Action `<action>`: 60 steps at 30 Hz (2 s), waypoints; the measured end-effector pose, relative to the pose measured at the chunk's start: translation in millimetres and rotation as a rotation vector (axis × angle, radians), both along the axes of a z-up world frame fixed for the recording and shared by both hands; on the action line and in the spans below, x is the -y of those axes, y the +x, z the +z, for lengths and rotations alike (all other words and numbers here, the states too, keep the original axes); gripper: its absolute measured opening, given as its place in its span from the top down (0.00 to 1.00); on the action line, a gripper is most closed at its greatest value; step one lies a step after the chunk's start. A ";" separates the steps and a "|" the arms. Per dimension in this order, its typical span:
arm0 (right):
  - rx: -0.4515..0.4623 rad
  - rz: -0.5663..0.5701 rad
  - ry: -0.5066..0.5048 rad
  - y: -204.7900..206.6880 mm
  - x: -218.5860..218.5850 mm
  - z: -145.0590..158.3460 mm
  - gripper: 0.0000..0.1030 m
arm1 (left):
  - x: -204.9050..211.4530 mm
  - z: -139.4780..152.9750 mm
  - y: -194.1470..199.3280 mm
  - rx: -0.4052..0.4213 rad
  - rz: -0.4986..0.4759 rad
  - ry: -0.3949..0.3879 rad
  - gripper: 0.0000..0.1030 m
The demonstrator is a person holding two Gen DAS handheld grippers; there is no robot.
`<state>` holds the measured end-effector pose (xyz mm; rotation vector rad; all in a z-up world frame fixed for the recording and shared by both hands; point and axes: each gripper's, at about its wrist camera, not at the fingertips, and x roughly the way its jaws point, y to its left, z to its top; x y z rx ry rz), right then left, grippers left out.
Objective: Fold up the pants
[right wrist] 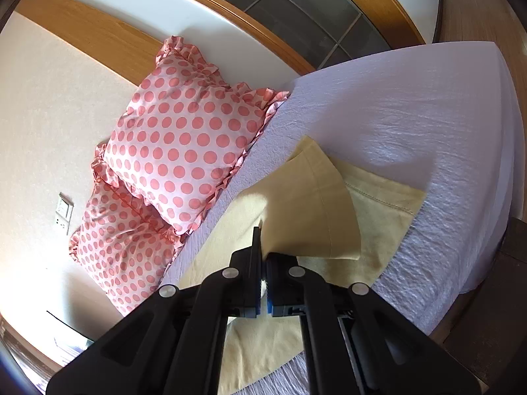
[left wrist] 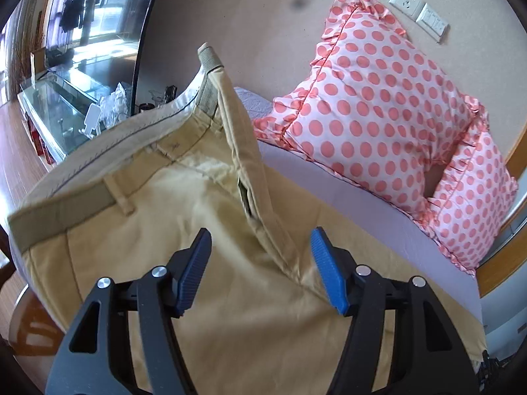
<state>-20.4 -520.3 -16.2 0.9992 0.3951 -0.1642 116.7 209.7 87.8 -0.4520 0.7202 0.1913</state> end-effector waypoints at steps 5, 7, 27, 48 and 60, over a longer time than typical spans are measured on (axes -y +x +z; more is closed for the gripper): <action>-0.020 -0.011 0.016 1.3 1.3 -7.3 0.98 | -21.6 -2.4 82.2 -0.133 0.116 0.123 0.38; -0.026 -0.015 0.019 2.5 0.9 -9.5 0.98 | -39.4 -12.1 102.7 -0.170 0.160 0.092 0.61; -0.065 -0.063 0.066 -13.5 22.2 -16.9 0.98 | -85.8 -54.5 -114.2 -0.103 0.106 -0.103 0.90; -0.240 -0.243 -0.110 -37.4 14.0 -7.3 0.45 | -92.1 -54.9 -139.4 -0.010 0.083 -0.085 0.75; -0.057 0.021 -0.247 10.4 -29.7 -2.5 0.95 | -101.4 -46.5 -174.6 0.087 0.162 -0.079 0.52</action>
